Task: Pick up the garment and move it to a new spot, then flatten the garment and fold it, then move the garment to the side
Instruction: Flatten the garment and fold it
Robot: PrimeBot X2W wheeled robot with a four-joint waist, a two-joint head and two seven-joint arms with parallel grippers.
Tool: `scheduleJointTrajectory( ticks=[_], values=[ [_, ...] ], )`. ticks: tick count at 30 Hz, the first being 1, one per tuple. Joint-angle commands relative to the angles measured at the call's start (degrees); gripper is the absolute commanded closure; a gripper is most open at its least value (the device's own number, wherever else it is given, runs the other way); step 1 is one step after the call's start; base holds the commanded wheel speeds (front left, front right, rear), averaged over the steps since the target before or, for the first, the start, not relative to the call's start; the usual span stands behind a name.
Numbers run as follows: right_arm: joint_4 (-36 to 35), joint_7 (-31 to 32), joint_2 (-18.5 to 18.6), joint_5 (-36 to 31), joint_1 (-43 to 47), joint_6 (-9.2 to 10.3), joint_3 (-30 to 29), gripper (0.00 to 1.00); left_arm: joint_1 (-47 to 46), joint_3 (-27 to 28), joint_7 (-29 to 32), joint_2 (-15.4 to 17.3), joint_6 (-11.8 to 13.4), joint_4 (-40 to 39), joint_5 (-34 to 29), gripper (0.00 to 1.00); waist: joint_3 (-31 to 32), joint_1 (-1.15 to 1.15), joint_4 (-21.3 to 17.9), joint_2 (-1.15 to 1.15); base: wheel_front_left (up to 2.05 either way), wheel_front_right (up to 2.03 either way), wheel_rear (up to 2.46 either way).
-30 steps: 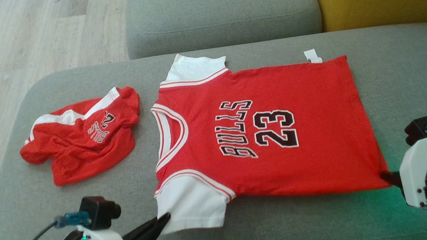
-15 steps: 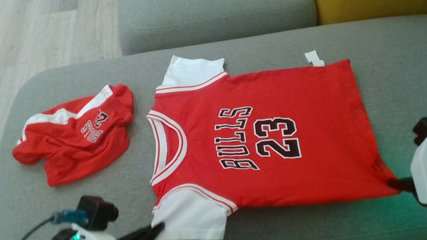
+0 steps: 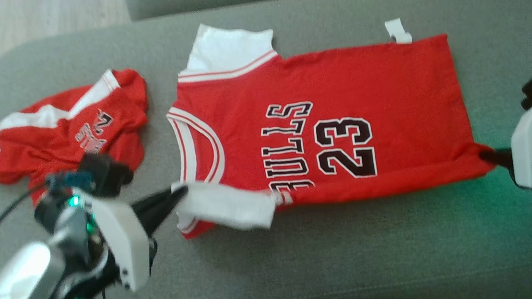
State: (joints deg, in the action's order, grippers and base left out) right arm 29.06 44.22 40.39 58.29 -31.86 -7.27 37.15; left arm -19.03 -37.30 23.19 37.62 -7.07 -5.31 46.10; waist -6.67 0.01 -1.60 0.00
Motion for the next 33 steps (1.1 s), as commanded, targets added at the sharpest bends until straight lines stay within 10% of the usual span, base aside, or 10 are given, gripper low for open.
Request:
scheduleJointTrajectory(
  ticks=[1,17,19,20,21,22,33],
  values=[
    [-0.7,0.2,0.7,-0.9,-1.8,-0.22,-1.0,1.00,-5.0,2.3,0.2,1.4,-0.2,-0.6,-0.4,1.00,-2.1,-0.01,-0.5,0.00,0.00,0.00,0.00],
    [4.4,-0.5,-6.4,-7.2,-7.9,-0.22,-6.1,1.00,-20.8,-5.6,-4.5,-0.1,-0.4,13.2,0.9,1.00,-7.6,-0.01,-2.0,0.00,0.00,0.00,0.00],
    [4.8,-3.1,-6.9,-8.3,-8.4,-0.22,-6.8,0.00,-21.7,-5.9,-5.0,-0.5,-0.4,15.2,1.6,1.00,-7.9,-0.01,-2.1,0.00,0.00,0.00,0.00],
    [5.1,-4.2,-7.4,-8.6,-8.6,-0.22,-7.2,0.00,-22.3,-6.1,-5.5,-0.7,-0.4,15.9,1.7,1.00,-8.0,-0.01,-2.1,0.00,0.00,0.00,0.00],
    [5.2,-5.0,-7.8,-8.8,-8.6,-0.22,-7.3,0.00,-22.8,-5.8,-6.4,-0.9,-0.4,17.0,1.6,0.66,-8.2,-0.01,-2.2,0.00,0.00,0.00,0.00],
    [5.4,-5.8,-8.1,-9.0,-8.6,-0.22,-7.3,0.00,-23.3,-5.6,-7.3,-1.3,-0.4,18.1,1.3,0.07,-8.2,-0.01,-2.2,0.00,0.00,0.00,0.00],
    [3.3,-25.9,-9.2,-13.0,-7.9,-0.22,-7.6,0.00,-24.6,-2.6,-19.2,-6.7,5.5,26.3,-1.9,0.00,-6.6,-0.01,-2.4,0.00,0.00,0.00,0.00]
  ],
)
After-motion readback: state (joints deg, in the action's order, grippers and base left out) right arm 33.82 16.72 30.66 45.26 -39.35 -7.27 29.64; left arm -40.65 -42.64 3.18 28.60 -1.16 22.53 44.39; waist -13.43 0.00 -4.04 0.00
